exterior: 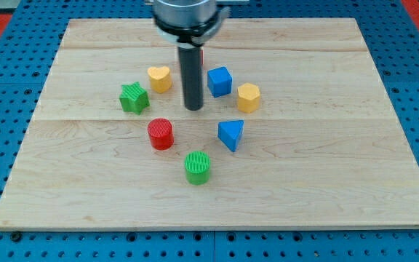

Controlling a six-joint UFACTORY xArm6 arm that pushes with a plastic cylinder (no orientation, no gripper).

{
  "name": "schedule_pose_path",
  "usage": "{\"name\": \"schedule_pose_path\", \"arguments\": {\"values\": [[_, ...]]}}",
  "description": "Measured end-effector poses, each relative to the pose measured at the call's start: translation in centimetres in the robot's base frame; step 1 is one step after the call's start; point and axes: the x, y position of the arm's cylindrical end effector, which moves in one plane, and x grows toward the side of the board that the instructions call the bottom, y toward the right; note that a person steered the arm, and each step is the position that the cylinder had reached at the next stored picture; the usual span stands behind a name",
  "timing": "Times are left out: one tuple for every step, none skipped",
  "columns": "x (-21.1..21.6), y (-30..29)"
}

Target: Push the blue cube into the red star

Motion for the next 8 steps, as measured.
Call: {"name": "schedule_pose_path", "arguments": {"values": [[-0.1, 2.5], [-0.1, 2.7], [-1.2, 3.5], [-3.4, 3.5], [-3.5, 3.5], [-4.1, 3.5], [-5.9, 3.5], [-7.7, 3.5]]}}
